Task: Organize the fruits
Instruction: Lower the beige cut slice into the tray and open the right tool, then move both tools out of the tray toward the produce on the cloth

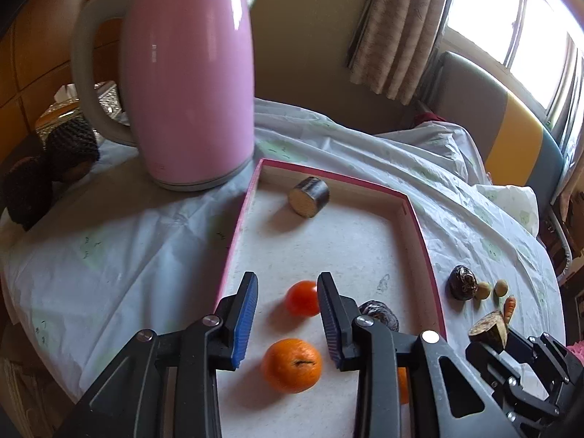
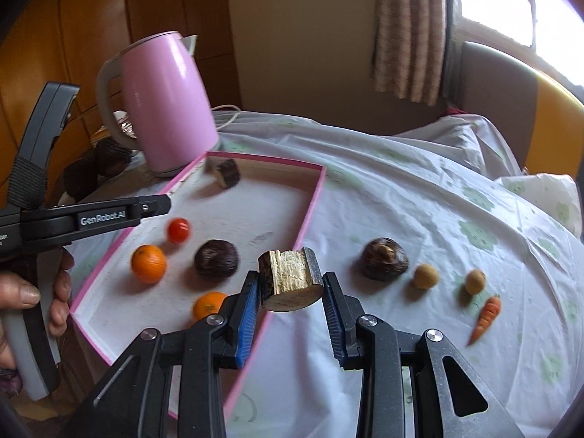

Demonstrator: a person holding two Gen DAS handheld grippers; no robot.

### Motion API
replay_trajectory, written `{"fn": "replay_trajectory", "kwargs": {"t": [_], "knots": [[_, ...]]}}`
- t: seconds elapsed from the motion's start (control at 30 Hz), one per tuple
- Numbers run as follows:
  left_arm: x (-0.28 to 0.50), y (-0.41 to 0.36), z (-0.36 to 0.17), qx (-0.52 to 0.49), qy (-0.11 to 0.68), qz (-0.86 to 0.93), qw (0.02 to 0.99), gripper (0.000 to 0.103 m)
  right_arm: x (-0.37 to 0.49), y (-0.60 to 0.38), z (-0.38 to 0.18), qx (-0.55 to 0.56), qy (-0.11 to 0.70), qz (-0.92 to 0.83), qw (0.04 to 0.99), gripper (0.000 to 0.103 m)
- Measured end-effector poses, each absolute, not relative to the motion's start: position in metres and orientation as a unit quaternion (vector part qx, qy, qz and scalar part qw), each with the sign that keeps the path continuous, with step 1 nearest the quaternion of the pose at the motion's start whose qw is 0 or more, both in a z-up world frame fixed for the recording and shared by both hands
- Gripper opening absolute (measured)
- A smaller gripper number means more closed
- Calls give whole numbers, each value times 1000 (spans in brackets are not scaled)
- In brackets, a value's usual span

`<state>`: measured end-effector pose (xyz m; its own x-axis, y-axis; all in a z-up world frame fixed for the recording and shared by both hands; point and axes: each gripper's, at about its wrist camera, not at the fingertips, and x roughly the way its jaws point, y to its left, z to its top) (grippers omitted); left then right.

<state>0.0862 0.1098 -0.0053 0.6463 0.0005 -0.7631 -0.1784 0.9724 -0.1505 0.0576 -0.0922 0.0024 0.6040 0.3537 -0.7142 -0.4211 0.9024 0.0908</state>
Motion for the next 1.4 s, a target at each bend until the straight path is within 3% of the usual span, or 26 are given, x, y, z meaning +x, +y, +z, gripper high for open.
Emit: {"fn": "replay_trajectory", "kwargs": {"t": [0.5, 1.1, 1.23, 1.4], "knots": [[40, 122, 0, -104, 402, 67, 907, 35, 43, -31, -7, -69, 400, 273, 872, 34], [27, 107, -5, -84, 405, 48, 909, 35, 41, -37, -9, -51, 403, 248, 879, 37], [26, 97, -6, -71, 407, 32, 910, 35, 41, -49, -12, -35, 409, 228, 883, 45], [28, 84, -5, -58, 407, 12, 911, 35, 44, -71, -15, -11, 414, 203, 887, 46]]}}
